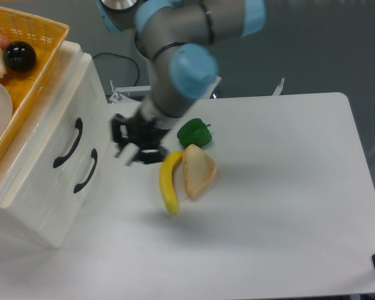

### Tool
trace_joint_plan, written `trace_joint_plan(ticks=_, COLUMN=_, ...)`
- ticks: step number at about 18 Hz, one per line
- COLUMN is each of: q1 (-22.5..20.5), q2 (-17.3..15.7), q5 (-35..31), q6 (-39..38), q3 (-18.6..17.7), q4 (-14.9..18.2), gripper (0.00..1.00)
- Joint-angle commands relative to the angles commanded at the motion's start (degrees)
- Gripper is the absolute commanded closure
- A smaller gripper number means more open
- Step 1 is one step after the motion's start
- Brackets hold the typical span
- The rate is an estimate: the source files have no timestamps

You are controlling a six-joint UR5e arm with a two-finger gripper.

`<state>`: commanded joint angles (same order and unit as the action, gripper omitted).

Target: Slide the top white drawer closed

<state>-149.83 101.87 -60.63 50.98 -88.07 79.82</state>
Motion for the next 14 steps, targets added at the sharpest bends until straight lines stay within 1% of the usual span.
trace_joint_plan(ticks=2, q1=-4.8, q2=0.2, q5=-2.5, q6=0.3, q3=0.9, q4=-3.2, gripper=0.47)
trace_joint_plan(ticks=3, q1=-6.8, q2=0.5, q5=-3.6, q6=0.7, q3=1.1, q4=-4.8, gripper=0.44)
trace_joint_plan(ticks=4, q1=-8.8, q2=1.1, q5=-4.6, q6=2.4, q3=1.2, q4=-6.1, gripper=0.44)
trace_joint_plan(ticks=6, q1=-11.7, q2=2.0, q5=-5.5, q6=7.4, q3=1.3, q4=-7.0, gripper=0.42)
trace_joint_plan(ticks=9, q1=-15.7, q2=3.4, q5=-9.2, q6=14.3, q3=1.3, q4=-7.1, gripper=0.37)
trace_joint_plan(ticks=10, q1=-16.9, q2=4.1, q5=-10.6, q6=16.9, q3=1.3, q4=-7.1, gripper=0.33)
trace_joint_plan(ticks=11, q1=-17.9, q2=4.7, q5=-11.9, q6=19.4, q3=1.3, q4=-7.1, gripper=0.25)
trace_joint_plan(ticks=12, q1=-18.7, q2=5.4, q5=-12.9, q6=22.0, q3=1.3, q4=-7.7, gripper=0.11)
trace_joint_plan(ticks=13, q1=-19.2, q2=6.1, q5=-14.7, q6=24.7, q3=1.3, q4=-8.7, gripper=0.0)
trace_joint_plan(ticks=14, q1=-19.4, q2=6.7, q5=-17.2, q6=27.1, q3=1.3, q4=-9.6, gripper=0.0)
